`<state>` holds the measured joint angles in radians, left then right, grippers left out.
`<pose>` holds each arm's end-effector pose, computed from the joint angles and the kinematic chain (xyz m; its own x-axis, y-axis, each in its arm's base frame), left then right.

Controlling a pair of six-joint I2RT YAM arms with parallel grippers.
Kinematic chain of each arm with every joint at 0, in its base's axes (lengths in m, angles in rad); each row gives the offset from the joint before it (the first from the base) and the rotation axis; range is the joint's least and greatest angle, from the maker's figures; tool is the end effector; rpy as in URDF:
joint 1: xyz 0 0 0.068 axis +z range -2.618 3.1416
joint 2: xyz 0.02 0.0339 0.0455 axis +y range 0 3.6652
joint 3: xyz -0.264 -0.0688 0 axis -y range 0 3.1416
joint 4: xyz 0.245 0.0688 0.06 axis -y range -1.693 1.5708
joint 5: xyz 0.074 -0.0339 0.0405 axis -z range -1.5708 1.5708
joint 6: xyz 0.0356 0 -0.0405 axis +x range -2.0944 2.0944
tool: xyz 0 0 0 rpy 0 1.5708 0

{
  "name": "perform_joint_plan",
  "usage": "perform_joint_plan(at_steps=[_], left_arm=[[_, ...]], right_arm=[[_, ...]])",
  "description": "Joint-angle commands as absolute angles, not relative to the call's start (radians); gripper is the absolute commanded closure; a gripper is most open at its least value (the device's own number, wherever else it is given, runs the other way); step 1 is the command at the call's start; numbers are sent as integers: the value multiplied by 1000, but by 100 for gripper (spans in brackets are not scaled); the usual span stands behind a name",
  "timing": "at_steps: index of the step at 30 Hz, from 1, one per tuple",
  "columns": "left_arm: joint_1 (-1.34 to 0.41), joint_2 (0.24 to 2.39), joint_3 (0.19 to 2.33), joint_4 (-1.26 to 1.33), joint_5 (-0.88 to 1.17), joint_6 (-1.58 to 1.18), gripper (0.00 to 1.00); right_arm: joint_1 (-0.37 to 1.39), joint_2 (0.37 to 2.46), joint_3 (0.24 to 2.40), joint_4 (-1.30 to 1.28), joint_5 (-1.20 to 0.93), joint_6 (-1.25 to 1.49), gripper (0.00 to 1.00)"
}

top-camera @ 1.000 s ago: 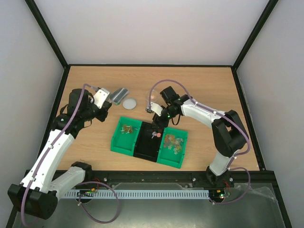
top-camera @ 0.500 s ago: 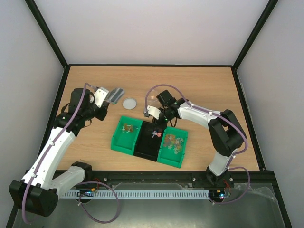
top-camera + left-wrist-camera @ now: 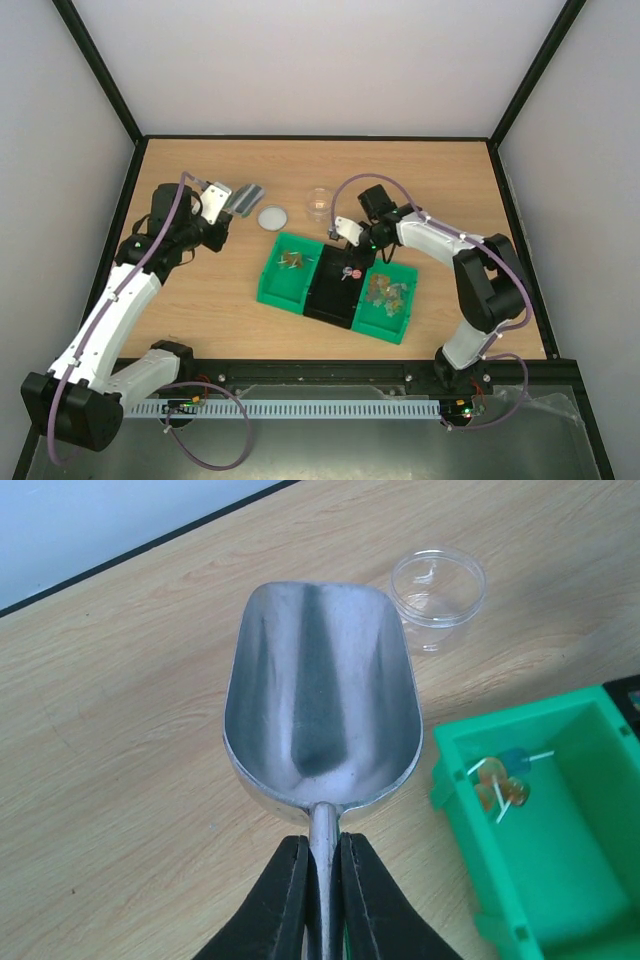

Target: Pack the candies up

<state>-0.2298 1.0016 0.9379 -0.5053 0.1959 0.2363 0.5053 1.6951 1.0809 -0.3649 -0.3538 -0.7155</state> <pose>0.2105 -0.0564 0.3215 -0.4204 0.3342 -0.8436 0.4953 0.8635 0.0953 0.2980 0.1790 0.1942 -0.1394 -0.7803 -0.6096 -0.9468 0.2854 -0.1489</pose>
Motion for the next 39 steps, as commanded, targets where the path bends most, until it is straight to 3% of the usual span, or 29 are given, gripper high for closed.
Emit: perform_joint_plan(at_steps=[1, 25, 39], left_arm=[[-227, 1007, 948, -464, 214, 247, 98], [-233, 1077, 969, -408, 228, 256, 98], [-241, 1109, 995, -422, 171, 249, 98]], right_arm=[[422, 1635, 1041, -451, -345, -821, 99], [-72, 1646, 998, -523, -232, -1131, 99], [-141, 1954, 1429, -570, -243, -547, 99]])
